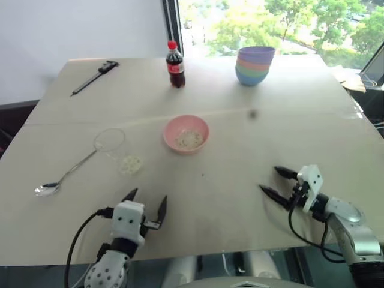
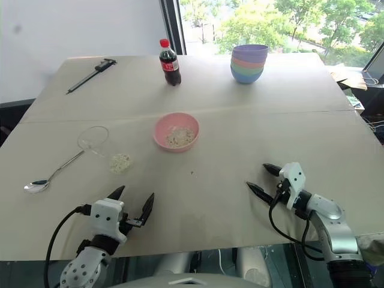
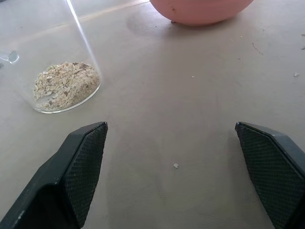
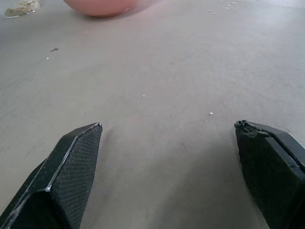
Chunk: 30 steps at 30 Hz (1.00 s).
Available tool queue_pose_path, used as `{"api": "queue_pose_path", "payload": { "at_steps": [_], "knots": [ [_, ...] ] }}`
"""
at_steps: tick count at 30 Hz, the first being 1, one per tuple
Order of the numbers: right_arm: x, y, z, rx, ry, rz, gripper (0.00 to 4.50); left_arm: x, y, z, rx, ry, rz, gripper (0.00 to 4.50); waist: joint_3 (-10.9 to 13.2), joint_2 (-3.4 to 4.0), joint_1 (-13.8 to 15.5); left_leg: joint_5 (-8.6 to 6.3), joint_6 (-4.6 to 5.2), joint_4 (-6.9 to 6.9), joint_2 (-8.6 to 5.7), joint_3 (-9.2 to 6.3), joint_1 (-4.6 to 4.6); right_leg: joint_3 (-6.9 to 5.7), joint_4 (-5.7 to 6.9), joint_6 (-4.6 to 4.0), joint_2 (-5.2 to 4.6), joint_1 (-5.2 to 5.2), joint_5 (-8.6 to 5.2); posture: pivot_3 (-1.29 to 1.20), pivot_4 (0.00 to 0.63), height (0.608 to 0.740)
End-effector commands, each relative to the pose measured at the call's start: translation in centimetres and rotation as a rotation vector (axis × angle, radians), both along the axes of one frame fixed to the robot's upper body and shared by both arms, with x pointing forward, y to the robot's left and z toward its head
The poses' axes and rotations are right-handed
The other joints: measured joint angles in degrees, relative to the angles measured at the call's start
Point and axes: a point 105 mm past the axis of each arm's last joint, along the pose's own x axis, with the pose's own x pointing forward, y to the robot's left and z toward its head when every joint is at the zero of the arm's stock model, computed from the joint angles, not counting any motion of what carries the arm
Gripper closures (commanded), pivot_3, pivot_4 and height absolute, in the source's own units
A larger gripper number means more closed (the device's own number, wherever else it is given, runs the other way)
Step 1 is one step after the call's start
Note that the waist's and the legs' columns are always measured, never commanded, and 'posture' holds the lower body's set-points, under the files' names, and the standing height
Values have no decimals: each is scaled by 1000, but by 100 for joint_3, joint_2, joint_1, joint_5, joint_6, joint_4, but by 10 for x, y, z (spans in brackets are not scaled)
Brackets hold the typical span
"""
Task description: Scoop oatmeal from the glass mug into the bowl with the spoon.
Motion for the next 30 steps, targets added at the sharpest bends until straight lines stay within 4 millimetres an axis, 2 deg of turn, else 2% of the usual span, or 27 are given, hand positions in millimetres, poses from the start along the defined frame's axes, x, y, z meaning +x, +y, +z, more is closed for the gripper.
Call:
{"api": "queue_pose_path", "payload": {
  "at_steps": [1,25,28,30],
  "knots": [
    [-4,4,-6,1,19,29,0,-5,-4,-8,-6,39,-21,45,0,0,0,0,0,0,0,0,0,0,0,0,0,0,0,0,150,740],
    [-5,4,-5,1,-15,19,0,-1,-6,-4,-24,21,-26,45,-1,1,4,0,0,1,0,0,0,-1,1,-1,2,0,1,0,150,740],
    [-5,7,-3,8,-24,26,0,0,-3,3,-41,-14,-13,45,0,0,4,0,0,1,0,0,0,0,1,-1,1,0,1,0,150,740],
    [-4,12,1,17,-37,42,0,0,6,10,-82,-43,46,45,0,0,0,0,0,1,0,0,0,0,1,-1,1,0,1,0,150,740]
  ]
}}
